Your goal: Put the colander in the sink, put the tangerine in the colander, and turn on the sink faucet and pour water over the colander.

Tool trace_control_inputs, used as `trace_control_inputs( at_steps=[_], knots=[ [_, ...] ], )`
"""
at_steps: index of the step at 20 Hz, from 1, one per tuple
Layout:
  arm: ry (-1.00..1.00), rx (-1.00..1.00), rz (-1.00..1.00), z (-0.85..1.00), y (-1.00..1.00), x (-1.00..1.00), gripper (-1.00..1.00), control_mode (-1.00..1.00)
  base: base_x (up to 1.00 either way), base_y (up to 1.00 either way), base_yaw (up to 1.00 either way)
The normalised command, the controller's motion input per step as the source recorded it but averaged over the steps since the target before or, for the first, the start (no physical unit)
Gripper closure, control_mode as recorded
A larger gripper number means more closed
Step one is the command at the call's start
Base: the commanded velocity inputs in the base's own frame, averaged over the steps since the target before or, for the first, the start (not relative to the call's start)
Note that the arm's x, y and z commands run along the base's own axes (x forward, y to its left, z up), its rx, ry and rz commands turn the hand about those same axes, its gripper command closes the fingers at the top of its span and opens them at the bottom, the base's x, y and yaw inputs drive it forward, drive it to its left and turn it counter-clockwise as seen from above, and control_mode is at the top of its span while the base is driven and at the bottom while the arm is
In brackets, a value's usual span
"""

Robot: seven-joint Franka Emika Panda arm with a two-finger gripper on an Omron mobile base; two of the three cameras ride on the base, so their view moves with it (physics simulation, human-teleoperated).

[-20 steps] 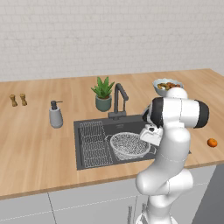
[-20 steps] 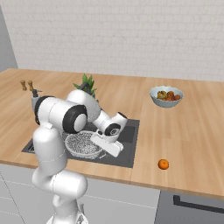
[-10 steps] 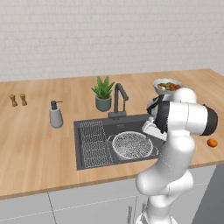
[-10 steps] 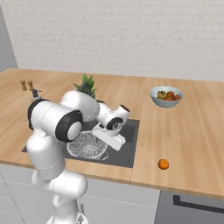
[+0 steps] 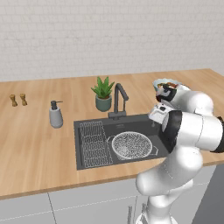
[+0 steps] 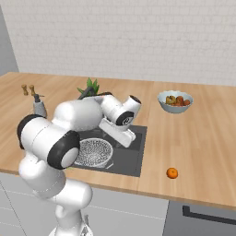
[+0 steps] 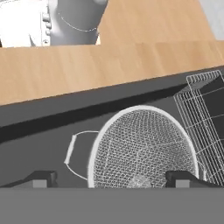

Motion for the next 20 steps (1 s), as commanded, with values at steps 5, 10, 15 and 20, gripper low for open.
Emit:
trace_control_inputs(
  at_steps=[5,10,15,20],
  knots=[
    [0.11,-0.09,-0.71,0.49,-0.27,-0.33,-1.0,-1.0,0.0,0.0,0.0],
    [0.17,-0.1,-0.75,0.46,-0.22,-0.22,-1.0,-1.0,0.0,0.0,0.0],
    [0.27,-0.14,-0.74,0.47,-0.29,-0.03,-1.0,-1.0,0.0,0.0,0.0],
    [0.32,-0.03,-0.72,0.27,-0.53,-0.08,-1.0,-1.0,0.0,0.0,0.0]
  ],
)
